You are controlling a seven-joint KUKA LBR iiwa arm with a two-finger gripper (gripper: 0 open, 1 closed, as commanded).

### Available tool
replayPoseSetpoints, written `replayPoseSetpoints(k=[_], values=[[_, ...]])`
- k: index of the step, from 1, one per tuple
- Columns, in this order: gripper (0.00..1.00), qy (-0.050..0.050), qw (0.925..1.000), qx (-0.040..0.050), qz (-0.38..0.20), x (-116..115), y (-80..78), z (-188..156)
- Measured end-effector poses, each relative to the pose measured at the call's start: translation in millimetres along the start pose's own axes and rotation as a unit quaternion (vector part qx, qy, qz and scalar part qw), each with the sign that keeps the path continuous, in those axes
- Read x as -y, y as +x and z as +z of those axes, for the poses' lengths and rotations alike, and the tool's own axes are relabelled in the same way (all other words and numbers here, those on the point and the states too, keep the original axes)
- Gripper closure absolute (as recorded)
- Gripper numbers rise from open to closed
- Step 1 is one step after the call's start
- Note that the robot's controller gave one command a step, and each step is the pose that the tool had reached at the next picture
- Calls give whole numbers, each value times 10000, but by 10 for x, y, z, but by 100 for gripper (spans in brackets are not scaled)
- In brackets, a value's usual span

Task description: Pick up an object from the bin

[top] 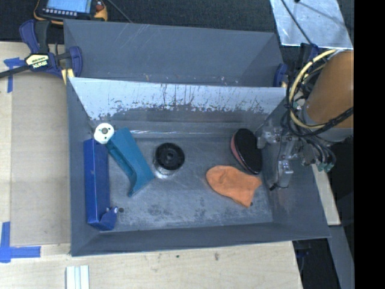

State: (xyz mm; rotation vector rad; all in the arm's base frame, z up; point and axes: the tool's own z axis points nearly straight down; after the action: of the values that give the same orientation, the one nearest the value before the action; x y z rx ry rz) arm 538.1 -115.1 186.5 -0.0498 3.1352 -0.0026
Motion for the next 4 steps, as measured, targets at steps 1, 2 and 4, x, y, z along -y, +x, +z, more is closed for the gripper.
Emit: replayPoseSetpoints(k=[1,2,4], values=[[0,-14,9976,-8,-685,-258,54,203],[0,-14,9828,-10,-1849,-55,-51,219],[0,-42,9918,-17,-1277,-431,-386,635]])
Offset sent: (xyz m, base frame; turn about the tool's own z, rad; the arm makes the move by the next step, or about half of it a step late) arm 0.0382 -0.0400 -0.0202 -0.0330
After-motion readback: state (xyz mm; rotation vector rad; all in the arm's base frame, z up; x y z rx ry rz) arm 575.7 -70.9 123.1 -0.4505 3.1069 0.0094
